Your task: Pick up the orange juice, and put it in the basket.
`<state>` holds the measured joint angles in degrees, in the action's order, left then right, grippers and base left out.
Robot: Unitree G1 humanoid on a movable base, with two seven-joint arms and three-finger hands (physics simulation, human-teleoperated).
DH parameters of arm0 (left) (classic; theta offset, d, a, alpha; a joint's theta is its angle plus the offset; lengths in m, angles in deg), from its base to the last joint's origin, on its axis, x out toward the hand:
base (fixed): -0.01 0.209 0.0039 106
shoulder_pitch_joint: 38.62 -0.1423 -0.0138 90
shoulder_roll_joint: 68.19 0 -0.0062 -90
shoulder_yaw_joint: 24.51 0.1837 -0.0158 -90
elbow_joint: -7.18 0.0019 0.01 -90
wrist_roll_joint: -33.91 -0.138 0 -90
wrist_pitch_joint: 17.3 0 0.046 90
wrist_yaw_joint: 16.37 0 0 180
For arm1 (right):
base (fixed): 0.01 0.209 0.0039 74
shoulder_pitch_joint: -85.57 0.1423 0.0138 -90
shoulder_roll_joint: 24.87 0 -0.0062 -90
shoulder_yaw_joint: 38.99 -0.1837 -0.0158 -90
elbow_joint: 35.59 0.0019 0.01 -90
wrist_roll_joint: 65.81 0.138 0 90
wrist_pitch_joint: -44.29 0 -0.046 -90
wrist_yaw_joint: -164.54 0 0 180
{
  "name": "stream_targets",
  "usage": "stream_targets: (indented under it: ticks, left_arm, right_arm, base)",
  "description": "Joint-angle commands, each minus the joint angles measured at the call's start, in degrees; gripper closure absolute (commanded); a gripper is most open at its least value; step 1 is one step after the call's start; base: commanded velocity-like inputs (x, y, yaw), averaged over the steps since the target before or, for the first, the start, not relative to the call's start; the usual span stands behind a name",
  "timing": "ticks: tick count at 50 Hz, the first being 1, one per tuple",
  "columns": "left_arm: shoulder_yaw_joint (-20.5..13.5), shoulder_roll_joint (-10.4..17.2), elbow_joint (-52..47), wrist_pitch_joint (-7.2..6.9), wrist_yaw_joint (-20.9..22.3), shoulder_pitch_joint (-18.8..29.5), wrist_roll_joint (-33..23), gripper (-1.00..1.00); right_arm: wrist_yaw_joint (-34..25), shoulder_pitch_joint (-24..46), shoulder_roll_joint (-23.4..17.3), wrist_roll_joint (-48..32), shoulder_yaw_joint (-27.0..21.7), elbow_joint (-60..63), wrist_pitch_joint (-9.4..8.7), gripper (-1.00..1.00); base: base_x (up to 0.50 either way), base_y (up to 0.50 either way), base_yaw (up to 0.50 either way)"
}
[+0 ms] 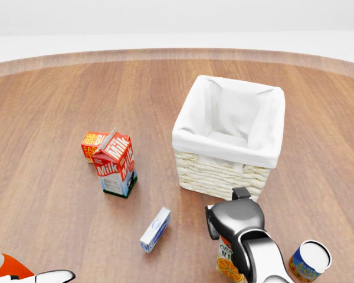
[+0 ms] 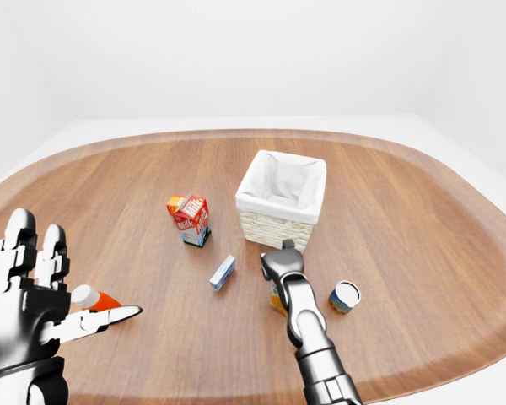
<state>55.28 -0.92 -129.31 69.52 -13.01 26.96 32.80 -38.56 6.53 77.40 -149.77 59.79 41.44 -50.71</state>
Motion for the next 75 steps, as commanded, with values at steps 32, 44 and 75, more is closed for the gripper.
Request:
stream_targets:
  ticks: [32, 44, 75]
  left_arm:
    - [0.3, 0.0, -0.2, 0.12, 0.0, -0.2, -0.1, -1.00]
    - [0.3, 0.1, -0.1, 0.08, 0.0, -0.1, -0.1, -1.00]
    - [0.1, 0.0, 0.0, 0.34, 0.1, -0.2, 0.1, -1.00]
  right_arm:
    - [-4.7, -3.6, 2.7, 1.7, -2.8, 26.7, 0.00, 1.00]
    - [-7.8, -2.3, 3.0, 0.9, -3.7, 31.6, 0.00, 1.00]
    - [-14.7, 8.4, 3.5, 0.7, -6.7, 41.8, 0.00, 1.00]
  base:
    - [0.00, 0.00, 0.00]
    - [0.00, 0.00, 0.00]
    - [0.00, 0.00, 0.00]
